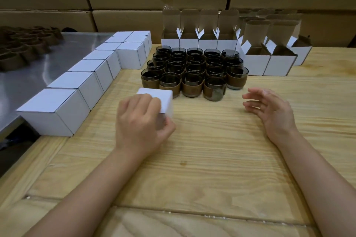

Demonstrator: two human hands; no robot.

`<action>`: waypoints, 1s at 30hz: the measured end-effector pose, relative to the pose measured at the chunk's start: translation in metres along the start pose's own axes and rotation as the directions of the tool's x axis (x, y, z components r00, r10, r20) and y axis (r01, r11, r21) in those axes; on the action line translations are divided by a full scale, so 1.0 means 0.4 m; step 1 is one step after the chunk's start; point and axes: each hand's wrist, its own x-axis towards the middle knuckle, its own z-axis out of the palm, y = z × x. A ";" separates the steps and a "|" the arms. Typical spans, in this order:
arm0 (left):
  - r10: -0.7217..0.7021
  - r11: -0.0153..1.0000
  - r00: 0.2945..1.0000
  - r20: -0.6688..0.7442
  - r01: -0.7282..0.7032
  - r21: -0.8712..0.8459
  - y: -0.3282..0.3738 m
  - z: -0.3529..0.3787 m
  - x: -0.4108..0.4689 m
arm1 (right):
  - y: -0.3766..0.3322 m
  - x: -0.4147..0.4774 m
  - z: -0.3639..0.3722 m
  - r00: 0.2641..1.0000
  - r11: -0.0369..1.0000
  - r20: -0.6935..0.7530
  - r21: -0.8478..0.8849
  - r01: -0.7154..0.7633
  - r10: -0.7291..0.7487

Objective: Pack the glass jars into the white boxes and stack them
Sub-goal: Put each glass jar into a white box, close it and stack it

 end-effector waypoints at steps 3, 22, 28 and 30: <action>-0.137 0.987 0.990 0.033 0.133 0.086 -0.073 0.001 -0.008 | 0.002 0.001 -0.002 1.000 1.000 0.005 -0.001 0.000 0.000; -0.519 0.844 0.768 0.375 0.530 0.085 -0.289 0.243 0.144 | 0.008 0.010 -0.005 1.000 1.000 0.015 -0.014 0.007 -0.007; -0.476 0.858 0.677 0.561 0.498 0.127 -0.343 0.281 0.180 | 0.015 0.013 -0.007 1.000 0.999 0.012 -0.035 0.013 -0.013; -0.468 0.861 0.655 0.593 0.489 0.139 -0.356 0.291 0.187 | 0.016 0.013 -0.006 1.000 0.999 0.014 -0.045 0.014 -0.013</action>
